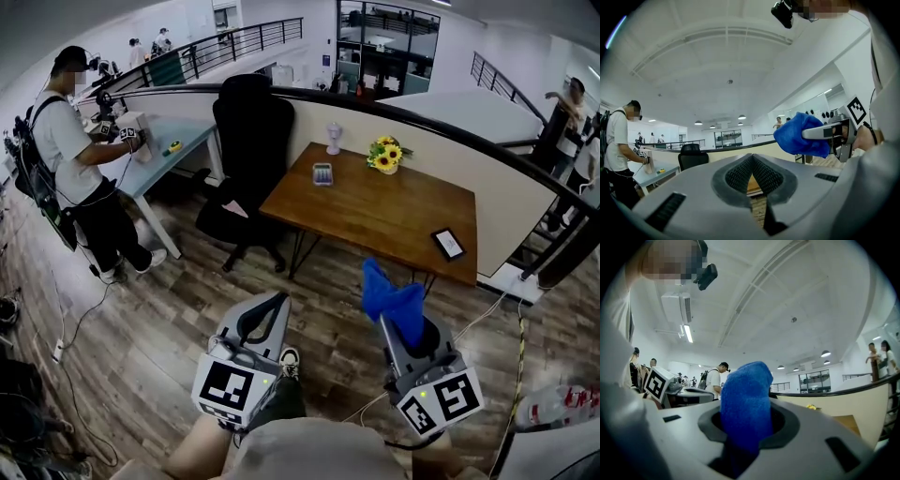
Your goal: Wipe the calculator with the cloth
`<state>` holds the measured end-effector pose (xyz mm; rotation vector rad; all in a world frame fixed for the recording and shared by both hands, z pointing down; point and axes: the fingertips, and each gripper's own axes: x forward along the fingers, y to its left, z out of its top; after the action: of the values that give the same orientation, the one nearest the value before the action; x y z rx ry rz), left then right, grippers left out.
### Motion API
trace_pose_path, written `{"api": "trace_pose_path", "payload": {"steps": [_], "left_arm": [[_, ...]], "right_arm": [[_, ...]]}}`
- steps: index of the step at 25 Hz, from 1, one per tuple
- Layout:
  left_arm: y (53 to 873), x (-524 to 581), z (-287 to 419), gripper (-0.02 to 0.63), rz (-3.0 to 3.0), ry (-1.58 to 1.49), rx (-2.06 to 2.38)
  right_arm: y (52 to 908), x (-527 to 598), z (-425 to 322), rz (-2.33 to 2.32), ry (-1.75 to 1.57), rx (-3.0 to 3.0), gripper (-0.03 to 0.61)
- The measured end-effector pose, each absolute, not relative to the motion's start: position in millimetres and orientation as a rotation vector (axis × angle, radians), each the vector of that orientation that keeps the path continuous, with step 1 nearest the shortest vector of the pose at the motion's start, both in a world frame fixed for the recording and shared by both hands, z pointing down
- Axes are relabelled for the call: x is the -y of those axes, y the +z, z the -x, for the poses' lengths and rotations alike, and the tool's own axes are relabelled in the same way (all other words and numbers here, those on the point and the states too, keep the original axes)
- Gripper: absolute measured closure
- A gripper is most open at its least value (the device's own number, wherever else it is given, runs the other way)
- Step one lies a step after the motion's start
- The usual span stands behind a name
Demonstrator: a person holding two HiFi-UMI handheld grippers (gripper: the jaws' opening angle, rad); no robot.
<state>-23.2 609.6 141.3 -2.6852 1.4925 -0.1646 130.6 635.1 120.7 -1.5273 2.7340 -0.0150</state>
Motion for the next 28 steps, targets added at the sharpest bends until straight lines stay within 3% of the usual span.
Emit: {"api": "trace_pose_path", "payload": {"steps": [28], "left_arm": [[133.7,-273.7,106.6,0.607,2.762,-0.181,-1.328]], "right_arm": [[121.8,-298.8,-35.2,1.666,-0.06,-2.73,0.456]]}}
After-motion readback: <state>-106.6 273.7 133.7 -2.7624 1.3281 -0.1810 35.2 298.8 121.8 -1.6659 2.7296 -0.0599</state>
